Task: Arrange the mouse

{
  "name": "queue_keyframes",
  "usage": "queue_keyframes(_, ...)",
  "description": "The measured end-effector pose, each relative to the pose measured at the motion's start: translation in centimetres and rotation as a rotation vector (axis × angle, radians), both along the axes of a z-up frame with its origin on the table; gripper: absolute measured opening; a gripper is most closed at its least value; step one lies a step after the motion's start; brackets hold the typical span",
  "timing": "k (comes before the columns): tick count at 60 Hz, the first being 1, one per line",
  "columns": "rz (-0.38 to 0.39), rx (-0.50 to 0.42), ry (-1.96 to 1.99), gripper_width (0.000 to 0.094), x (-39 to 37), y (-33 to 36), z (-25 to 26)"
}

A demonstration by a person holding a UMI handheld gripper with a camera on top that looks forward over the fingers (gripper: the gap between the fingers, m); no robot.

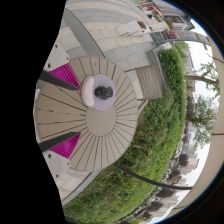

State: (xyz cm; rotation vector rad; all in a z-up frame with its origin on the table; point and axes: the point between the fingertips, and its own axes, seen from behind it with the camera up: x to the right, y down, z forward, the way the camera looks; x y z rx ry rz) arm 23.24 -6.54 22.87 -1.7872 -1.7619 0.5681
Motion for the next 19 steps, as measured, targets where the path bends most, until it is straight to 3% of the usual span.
queue_keyframes(4,-0.022,-0.031,-0.022,0.085,1.3,0.3,-0.8)
queue_keyframes(12,-0.053,0.021,-0.018,0.0853,1.7,2.7,-1.2)
queue_keyframes(19,-0.025,-0.016,-0.034,0.0848,1.9,1.8,-1.8)
